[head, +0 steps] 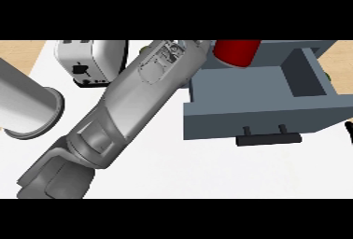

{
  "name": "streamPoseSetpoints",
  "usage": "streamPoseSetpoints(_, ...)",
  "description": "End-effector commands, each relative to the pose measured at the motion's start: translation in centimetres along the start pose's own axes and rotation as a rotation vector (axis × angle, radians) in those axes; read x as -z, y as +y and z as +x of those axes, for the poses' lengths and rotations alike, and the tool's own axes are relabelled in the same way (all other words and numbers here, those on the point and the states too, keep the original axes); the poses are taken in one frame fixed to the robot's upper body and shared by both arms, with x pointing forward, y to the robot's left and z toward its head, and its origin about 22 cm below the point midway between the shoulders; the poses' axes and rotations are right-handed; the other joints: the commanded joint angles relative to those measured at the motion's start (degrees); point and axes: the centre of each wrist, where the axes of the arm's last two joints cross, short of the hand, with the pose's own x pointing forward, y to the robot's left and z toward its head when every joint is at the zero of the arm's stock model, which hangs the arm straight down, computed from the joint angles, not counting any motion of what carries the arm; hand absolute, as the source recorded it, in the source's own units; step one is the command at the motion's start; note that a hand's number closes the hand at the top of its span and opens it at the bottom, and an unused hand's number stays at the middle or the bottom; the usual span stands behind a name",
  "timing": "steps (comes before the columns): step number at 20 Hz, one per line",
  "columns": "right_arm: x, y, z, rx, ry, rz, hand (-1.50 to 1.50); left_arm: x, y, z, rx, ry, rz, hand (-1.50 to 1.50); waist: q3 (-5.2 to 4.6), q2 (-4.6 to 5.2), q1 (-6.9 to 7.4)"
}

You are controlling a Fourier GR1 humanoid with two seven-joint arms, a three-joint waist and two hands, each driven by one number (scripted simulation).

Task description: Pick up the can, place it into the drawer and close the drawer

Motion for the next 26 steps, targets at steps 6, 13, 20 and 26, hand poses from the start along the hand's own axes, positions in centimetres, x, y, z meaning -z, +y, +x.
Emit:
streamPoseSetpoints(6,0.0,0.6,0.0,0.012,-0.007,0.019,-1.5,0.5,-0.3,-2.4,0.045,0.043,0.03,1.5,0.07,0.46,-2.37)
streamPoseSetpoints(13,1.6,0.0,-0.4,0.001,-0.025,0.02,-1.5,0.4,-0.6,-3.6,0.127,0.004,0.072,1.5,0.11,0.71,-2.92)
streamPoseSetpoints(20,2.5,0.9,0.2,-0.004,-0.022,0.037,-1.5,0.5,-0.2,-5.1,0.155,0.009,0.066,1.5,0.08,1.18,-3.4)
streamPoseSetpoints(26,2.7,0.7,-0.1,-0.018,-0.028,0.023,-1.5,0.3,0.1,-6.6,0.207,0.012,0.09,-1.5,0.07,1.08,-2.99)
